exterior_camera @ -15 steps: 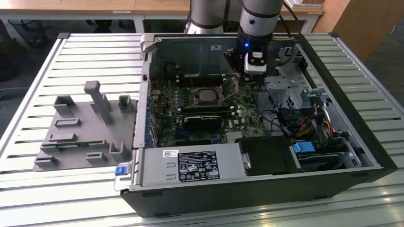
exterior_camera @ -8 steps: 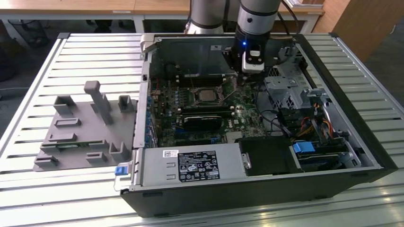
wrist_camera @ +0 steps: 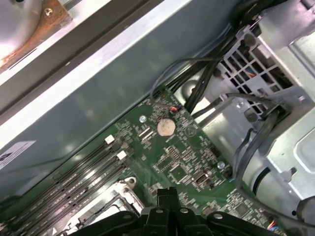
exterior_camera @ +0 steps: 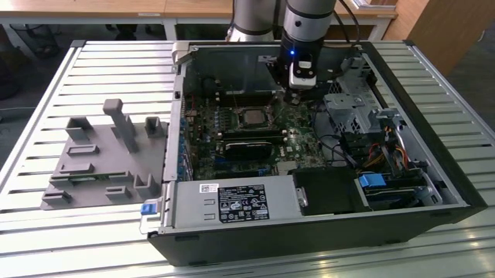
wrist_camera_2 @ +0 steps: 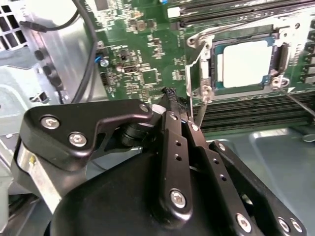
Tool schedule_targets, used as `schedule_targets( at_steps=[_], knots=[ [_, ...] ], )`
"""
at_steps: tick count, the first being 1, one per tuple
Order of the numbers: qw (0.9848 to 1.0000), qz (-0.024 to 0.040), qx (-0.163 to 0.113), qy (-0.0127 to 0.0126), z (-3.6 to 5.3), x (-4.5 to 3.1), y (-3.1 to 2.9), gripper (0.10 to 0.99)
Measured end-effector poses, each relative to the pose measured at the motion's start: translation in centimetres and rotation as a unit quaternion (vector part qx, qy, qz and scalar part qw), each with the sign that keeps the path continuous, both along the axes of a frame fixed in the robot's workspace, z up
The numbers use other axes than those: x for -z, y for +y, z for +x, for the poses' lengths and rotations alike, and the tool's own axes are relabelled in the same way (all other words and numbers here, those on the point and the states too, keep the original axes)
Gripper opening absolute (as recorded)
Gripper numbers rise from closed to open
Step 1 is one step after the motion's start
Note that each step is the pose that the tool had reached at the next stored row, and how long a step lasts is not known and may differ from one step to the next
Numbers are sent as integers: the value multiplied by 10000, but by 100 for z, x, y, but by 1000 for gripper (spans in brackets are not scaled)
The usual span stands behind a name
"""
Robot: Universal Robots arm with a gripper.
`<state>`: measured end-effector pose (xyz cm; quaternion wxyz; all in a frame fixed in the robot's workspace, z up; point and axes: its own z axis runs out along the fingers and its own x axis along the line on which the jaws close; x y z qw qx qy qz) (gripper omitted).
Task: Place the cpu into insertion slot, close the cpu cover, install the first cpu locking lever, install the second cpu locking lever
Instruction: 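Close the cpu cover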
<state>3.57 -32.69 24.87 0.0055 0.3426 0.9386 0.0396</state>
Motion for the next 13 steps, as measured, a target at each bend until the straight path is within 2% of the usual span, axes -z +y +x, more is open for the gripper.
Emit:
schedule_targets(
  at_steps=[13],
  knots=[
    [10000, 0, 5, 0, -272, 0, 0, 106]
  ],
)
